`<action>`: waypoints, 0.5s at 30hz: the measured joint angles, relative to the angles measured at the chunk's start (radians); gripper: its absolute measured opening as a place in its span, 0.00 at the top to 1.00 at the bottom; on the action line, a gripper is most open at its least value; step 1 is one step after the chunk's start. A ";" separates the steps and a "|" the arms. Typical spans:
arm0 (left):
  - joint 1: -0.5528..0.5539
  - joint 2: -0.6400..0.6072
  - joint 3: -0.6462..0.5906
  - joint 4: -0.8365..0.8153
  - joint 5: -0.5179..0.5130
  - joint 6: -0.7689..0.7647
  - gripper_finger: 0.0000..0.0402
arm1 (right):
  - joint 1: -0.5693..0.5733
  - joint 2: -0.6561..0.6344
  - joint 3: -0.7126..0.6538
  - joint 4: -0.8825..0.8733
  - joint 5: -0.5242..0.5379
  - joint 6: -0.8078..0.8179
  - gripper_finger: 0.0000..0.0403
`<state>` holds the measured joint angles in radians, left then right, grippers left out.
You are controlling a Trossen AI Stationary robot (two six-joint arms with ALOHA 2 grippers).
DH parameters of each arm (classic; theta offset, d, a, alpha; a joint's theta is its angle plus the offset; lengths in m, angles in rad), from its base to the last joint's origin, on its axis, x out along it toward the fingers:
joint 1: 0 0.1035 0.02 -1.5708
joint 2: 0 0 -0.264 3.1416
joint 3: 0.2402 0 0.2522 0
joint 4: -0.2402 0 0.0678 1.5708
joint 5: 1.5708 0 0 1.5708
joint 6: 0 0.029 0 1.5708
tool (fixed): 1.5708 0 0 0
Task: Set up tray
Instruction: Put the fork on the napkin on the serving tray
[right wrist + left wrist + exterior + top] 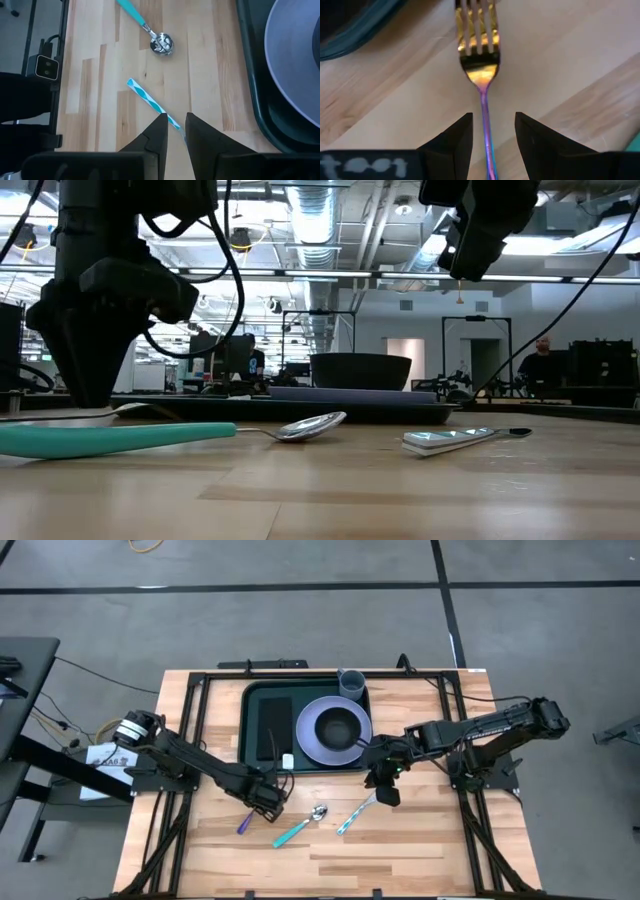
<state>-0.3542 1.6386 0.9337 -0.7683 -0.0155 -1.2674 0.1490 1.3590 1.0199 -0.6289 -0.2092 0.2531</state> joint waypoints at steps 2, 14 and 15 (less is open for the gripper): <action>0.000 0.000 0.000 -0.006 0.000 -0.001 0.67 | 0.000 0.000 0.000 0.000 0.000 0.000 0.85; 0.000 0.000 -0.008 0.001 -0.010 -0.029 0.67 | 0.000 0.000 0.000 -0.004 0.000 0.001 0.85; 0.000 0.000 -0.008 0.001 -0.013 -0.031 0.67 | 0.000 0.000 0.000 -0.004 0.000 0.001 0.85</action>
<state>-0.3542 1.6386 0.9260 -0.7677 -0.0286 -1.2980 0.1490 1.3590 1.0199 -0.6327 -0.2092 0.2539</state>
